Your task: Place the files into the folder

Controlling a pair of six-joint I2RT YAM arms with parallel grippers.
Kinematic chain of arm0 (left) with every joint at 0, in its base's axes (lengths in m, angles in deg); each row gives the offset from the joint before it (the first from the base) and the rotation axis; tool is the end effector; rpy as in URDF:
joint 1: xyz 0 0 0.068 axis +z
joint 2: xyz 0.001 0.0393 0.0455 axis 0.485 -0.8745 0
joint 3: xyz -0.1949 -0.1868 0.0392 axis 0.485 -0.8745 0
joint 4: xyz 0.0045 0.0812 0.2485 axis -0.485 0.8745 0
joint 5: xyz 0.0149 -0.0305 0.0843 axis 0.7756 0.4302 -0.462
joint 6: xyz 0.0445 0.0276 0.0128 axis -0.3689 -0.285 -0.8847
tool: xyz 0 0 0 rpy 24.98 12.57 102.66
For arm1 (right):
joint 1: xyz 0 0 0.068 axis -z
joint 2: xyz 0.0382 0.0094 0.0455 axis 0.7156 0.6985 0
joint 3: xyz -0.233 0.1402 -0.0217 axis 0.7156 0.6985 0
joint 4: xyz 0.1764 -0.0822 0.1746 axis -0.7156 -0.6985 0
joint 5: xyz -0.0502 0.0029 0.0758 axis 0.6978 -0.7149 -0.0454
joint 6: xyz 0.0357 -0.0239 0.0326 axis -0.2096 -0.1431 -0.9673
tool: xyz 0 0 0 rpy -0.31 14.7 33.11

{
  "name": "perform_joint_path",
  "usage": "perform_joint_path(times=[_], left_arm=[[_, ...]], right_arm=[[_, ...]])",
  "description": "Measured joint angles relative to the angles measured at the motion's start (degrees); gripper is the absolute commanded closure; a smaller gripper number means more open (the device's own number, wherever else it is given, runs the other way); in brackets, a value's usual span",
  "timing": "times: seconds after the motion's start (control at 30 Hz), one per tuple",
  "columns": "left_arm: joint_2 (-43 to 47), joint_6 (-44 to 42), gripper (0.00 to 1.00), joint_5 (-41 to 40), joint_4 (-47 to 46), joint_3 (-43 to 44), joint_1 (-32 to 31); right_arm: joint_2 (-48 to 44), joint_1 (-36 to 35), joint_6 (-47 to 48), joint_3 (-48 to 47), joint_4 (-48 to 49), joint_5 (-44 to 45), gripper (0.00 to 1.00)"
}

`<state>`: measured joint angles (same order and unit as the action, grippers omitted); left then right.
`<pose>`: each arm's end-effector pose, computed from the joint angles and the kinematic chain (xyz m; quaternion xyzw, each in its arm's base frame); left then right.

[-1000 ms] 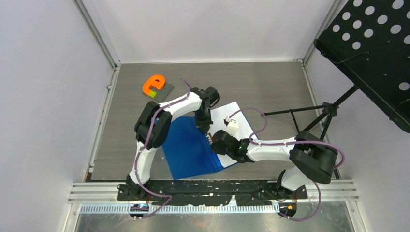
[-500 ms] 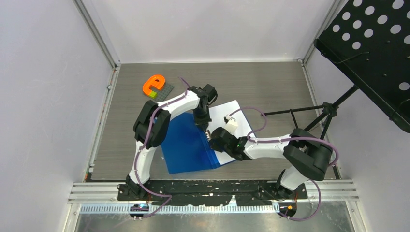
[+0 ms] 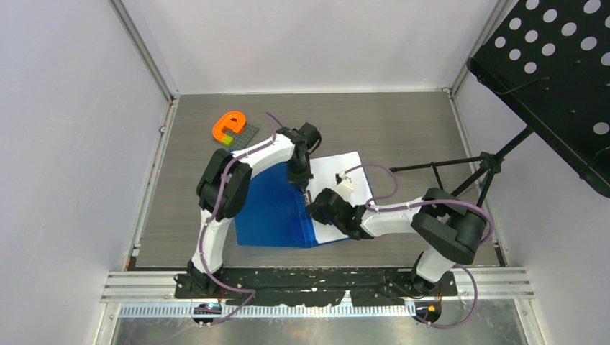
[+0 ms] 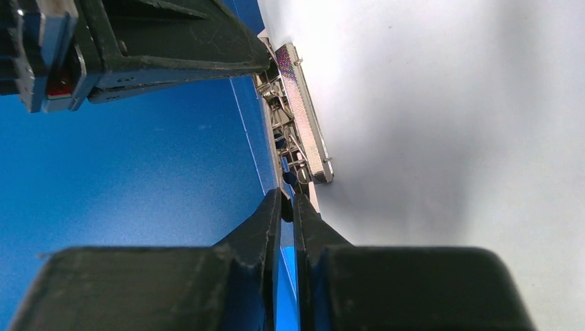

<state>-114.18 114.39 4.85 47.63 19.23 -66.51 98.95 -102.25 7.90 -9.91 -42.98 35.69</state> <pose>0.3372 -0.2593 0.1631 -0.0605 0.9944 -0.0620 0.0604 0.1725 0.2377 0.1224 0.1814 0.8913 0.2640 0.3208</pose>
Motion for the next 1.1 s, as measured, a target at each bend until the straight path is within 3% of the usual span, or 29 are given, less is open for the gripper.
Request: perform_joint_path(times=[0.2,0.5,0.93,1.1], left_arm=[[1.2,-0.5,0.98,0.1,-1.5,-1.7,0.0],[3.0,-1.3,0.79,0.5,-3.7,-4.9,-0.1],[3.8,-1.6,0.8,0.5,-4.0,-5.8,-0.2],[3.7,-1.1,0.85,0.2,-4.2,-5.8,-0.5]], right_arm=[[-0.7,0.4,1.3,-1.4,-2.4,-0.8,0.95],[0.2,1.1,3.0,-3.0,-5.0,-2.3,0.95],[0.2,2.0,3.7,-2.6,-4.0,-4.6,0.95],[0.1,2.3,4.3,-2.6,-3.9,-5.0,0.95]])
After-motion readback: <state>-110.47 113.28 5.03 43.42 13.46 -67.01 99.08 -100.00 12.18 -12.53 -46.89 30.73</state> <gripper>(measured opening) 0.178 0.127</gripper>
